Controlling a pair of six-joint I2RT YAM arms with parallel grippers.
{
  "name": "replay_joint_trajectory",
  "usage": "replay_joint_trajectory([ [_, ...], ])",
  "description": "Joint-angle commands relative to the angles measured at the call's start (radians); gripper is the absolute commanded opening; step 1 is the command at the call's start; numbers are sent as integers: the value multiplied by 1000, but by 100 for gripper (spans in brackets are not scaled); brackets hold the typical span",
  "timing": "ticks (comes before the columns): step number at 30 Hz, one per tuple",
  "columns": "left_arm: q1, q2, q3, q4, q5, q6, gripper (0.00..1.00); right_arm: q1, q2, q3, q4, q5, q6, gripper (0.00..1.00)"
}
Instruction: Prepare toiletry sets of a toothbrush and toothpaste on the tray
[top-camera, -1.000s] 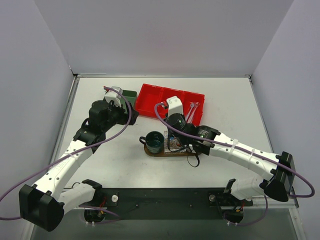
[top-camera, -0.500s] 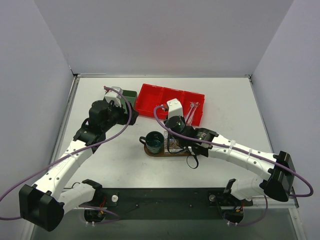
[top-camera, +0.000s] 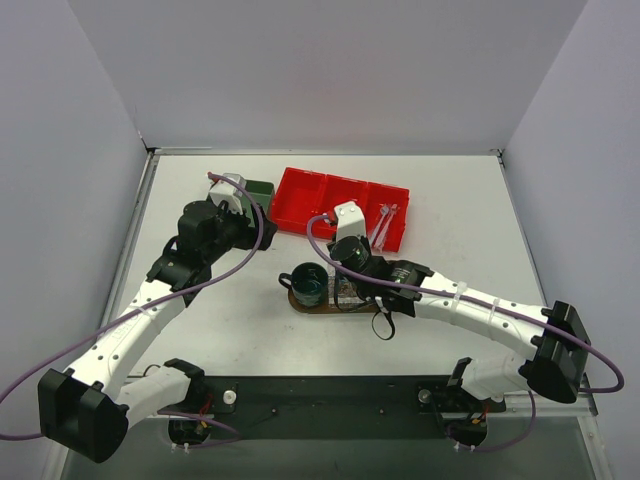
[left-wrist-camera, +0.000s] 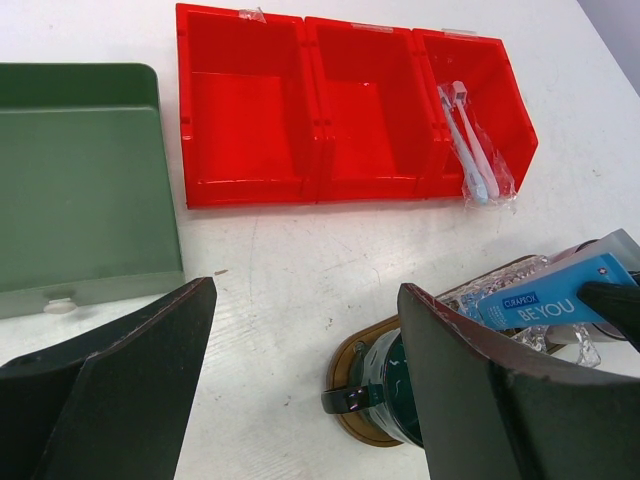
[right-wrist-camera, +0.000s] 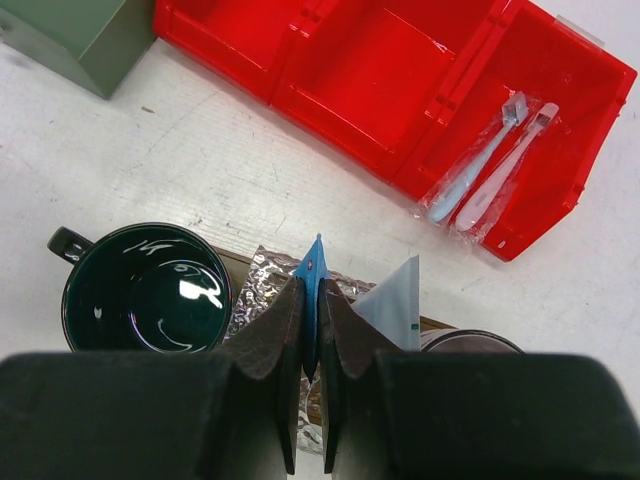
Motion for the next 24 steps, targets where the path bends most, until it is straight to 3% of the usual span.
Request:
replay_joint_trajectory([
  [1, -2, -7, 45, 26, 6, 10, 84, 8, 8, -6, 55, 45, 17, 0],
  [24, -4, -13, 42, 29, 6, 15, 84, 16, 25, -75, 121, 85, 65, 0],
])
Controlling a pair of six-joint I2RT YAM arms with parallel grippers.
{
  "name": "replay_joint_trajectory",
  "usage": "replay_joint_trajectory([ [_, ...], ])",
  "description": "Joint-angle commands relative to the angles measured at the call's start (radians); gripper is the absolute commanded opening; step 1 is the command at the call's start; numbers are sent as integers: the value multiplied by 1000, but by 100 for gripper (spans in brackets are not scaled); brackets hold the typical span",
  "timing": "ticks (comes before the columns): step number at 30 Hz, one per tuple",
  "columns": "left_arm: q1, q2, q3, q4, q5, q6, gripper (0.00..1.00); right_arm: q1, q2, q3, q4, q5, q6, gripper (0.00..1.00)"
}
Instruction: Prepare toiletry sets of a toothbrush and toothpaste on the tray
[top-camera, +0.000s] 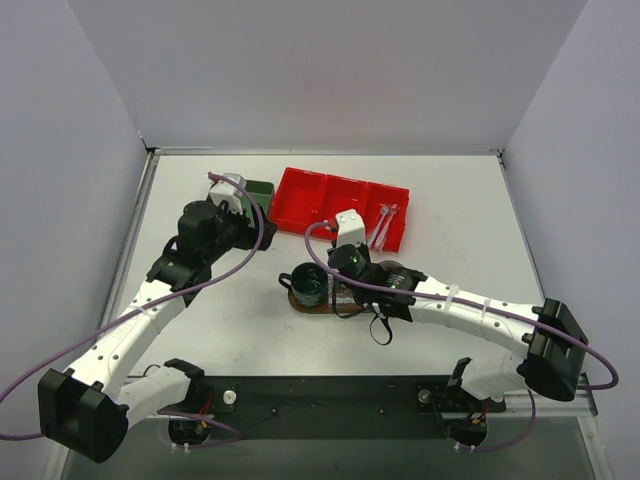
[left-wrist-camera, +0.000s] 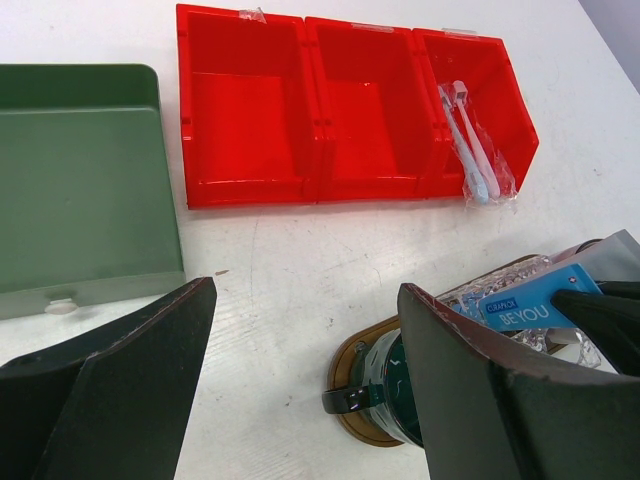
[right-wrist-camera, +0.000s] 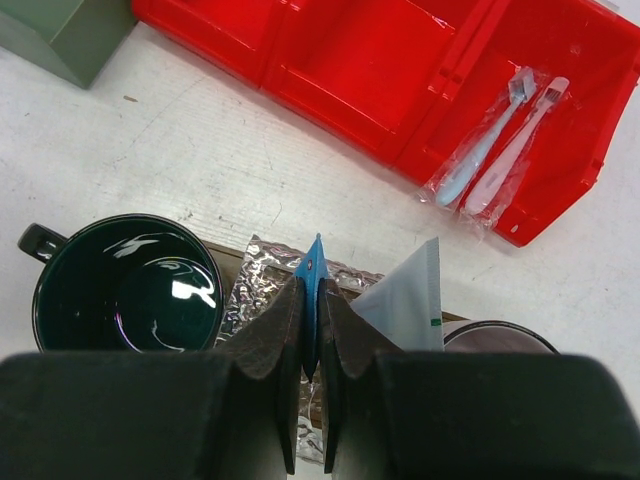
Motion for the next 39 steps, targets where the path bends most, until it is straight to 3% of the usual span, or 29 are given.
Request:
replay_joint_trajectory([
  [1, -4, -11, 42, 29, 8, 11, 84, 8, 13, -4, 49, 52, 26, 0],
  [6, -4, -11, 40, 30, 8, 11, 84, 8, 18, 1, 39, 52, 30, 2],
  [30, -10, -27, 40, 24, -12, 24, 84, 36, -56, 70, -23, 20, -7, 59],
  [39, -15, -45, 32, 23, -50, 51, 84, 39, -146, 173, -111, -158, -33, 62],
])
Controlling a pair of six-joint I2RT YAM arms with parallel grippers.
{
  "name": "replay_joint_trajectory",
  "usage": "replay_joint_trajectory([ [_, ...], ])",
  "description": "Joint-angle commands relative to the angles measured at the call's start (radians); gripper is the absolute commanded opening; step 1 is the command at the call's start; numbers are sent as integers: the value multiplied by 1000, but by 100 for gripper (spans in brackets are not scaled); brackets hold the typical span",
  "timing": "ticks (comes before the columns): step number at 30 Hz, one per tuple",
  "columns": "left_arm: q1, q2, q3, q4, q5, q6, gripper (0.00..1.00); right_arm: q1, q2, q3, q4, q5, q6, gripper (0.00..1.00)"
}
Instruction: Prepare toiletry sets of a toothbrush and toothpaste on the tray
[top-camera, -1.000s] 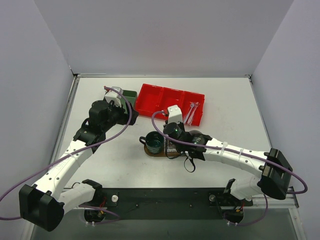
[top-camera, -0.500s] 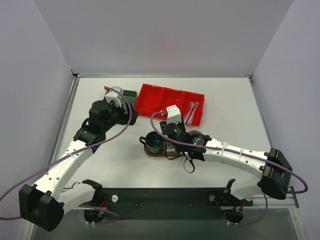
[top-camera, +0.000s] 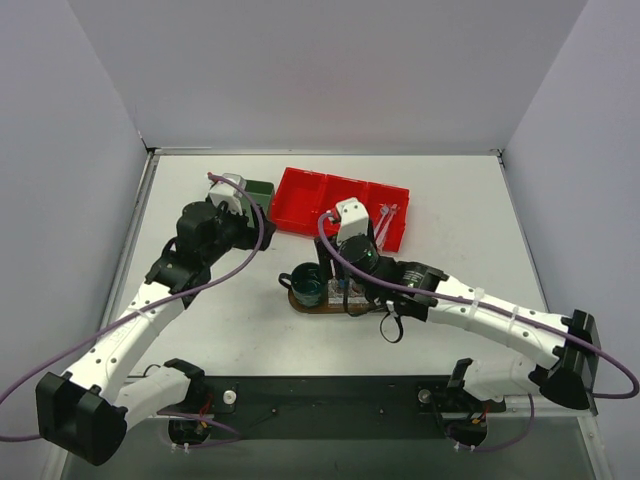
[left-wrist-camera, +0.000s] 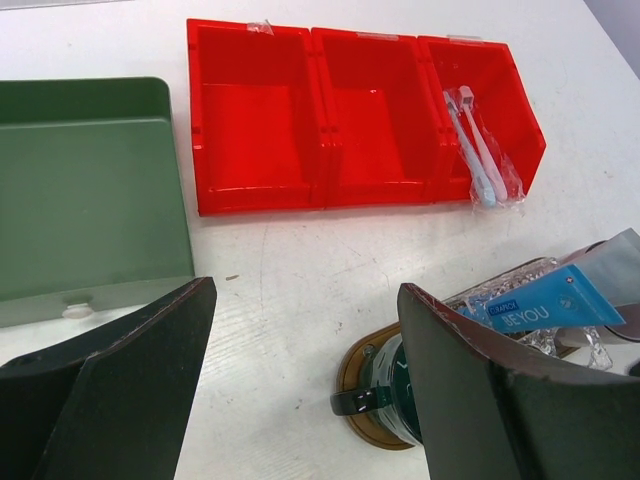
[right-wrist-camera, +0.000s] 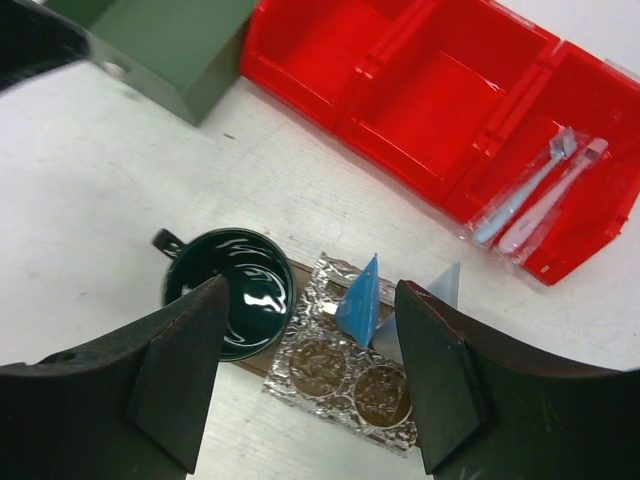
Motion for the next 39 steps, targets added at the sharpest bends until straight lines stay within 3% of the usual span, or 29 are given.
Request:
replay_joint_trajectory([
  [1, -8, -42, 31, 24, -53, 33, 84, 5, -89, 87, -49, -102, -15, 62],
  [6, -8, -66, 22, 27, -108, 73, 84, -46, -140, 170, -115, -141, -25, 54],
  [8, -8, -73, 17, 30, -127, 85, 84, -102, -149, 193, -155, -242, -3, 51],
  [19, -8, -56, 6, 39, -165, 116, 84, -646, -68, 314, -292, -634, 142, 41],
  [23, -8, -51, 0, 46, -180, 132, 84, -757, 21, 354, -376, -679, 149, 38],
  [39, -8, -33, -4, 55, -194, 147, 84, -740, 335, 480, -537, -591, 116, 36],
])
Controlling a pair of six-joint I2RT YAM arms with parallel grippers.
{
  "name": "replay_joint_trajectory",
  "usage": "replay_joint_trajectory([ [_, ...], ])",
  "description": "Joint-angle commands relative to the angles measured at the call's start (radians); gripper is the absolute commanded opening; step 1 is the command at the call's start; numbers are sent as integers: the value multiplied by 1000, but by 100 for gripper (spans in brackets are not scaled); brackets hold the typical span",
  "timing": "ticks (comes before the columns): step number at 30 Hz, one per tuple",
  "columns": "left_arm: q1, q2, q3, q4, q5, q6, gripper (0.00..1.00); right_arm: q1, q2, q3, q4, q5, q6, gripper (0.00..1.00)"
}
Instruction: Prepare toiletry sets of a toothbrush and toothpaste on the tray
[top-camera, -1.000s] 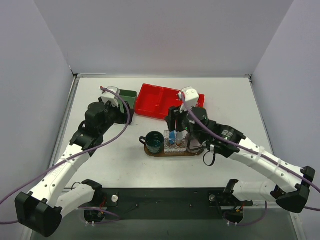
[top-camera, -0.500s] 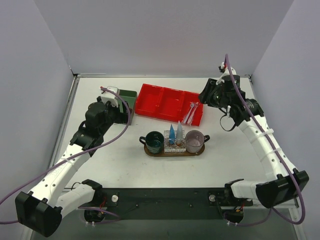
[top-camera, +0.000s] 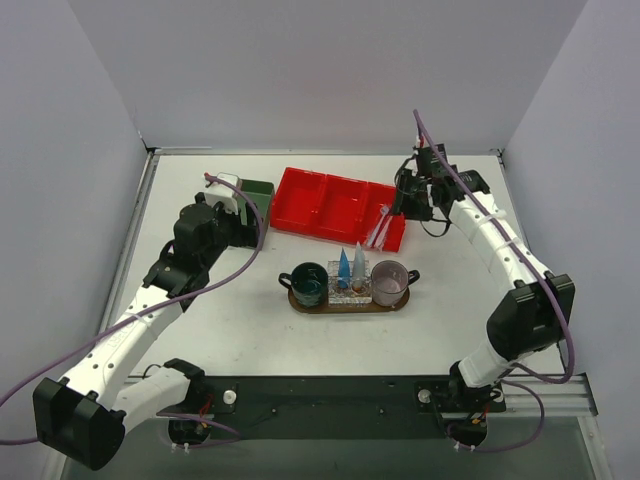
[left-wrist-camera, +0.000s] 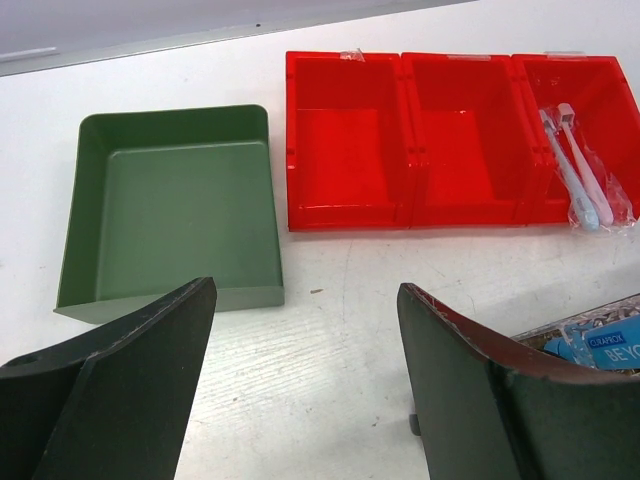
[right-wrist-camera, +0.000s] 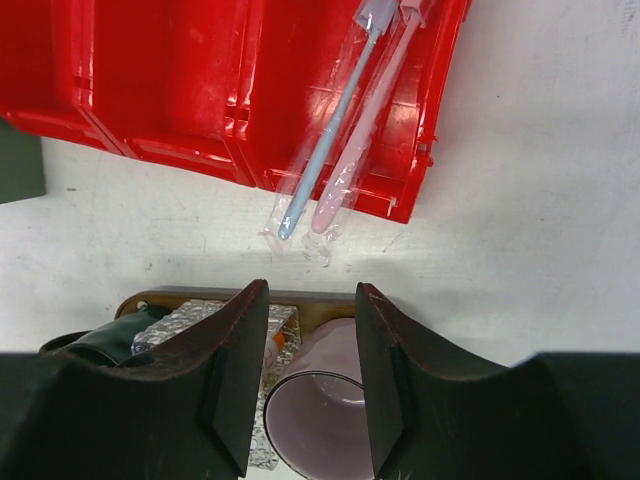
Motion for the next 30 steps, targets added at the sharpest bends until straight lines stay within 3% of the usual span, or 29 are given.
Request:
replay_joint_trajectory([
  [1, -4, -5, 2, 45, -14, 11, 84, 38, 65, 54, -56, 39, 2, 36],
  [30, -37, -19, 1, 45, -9, 20, 84, 47, 371, 111, -69, 60, 71, 29],
])
